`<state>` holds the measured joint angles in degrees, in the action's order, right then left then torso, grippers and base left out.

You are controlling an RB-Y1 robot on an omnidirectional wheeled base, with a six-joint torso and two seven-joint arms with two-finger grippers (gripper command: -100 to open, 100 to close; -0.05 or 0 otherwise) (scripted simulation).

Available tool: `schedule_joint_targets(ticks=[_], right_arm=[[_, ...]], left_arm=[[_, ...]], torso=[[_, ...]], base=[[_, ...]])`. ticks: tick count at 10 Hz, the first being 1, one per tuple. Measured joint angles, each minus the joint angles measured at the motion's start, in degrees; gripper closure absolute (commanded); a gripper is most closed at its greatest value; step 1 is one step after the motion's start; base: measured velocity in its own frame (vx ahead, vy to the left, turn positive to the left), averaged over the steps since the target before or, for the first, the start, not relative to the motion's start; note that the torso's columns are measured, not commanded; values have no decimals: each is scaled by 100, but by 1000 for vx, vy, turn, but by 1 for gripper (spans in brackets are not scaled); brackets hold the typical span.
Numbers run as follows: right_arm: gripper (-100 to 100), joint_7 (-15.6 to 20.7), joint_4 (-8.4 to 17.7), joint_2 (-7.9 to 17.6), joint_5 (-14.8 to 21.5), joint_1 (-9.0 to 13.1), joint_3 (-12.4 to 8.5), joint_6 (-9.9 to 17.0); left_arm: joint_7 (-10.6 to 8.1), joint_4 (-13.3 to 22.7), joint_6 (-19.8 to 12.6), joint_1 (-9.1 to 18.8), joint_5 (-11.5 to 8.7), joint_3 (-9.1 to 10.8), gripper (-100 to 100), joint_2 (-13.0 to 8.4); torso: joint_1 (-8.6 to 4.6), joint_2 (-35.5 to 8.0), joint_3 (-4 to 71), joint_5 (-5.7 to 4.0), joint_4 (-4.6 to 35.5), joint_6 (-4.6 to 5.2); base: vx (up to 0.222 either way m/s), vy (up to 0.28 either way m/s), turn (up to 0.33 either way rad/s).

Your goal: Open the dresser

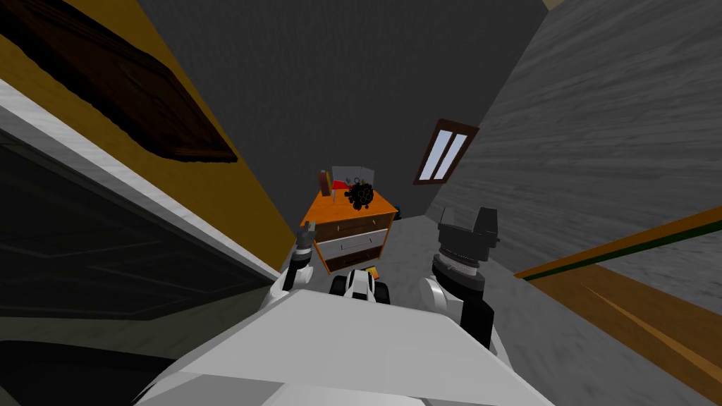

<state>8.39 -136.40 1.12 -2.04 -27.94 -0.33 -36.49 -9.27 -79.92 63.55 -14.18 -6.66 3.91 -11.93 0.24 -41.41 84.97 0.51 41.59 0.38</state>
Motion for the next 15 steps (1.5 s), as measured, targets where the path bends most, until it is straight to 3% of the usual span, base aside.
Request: schedule_joint_targets(ticks=[7, 15], right_arm=[[0, 0, 0, 0, 0, 0, 0, 0], [0, 0, 0, 0, 0, -1, 0, 0]], left_arm=[[-118, 817, 471, 224, -37, 71, -100, 31], [-278, 1972, 1086, 403, -60, 116, -100, 258]], torso=[[-5, 3, 0, 2, -1, -1], [0, -28, -9, -31, 45, -16]], base=[[23, -37, 7], [25, -49, 4]])
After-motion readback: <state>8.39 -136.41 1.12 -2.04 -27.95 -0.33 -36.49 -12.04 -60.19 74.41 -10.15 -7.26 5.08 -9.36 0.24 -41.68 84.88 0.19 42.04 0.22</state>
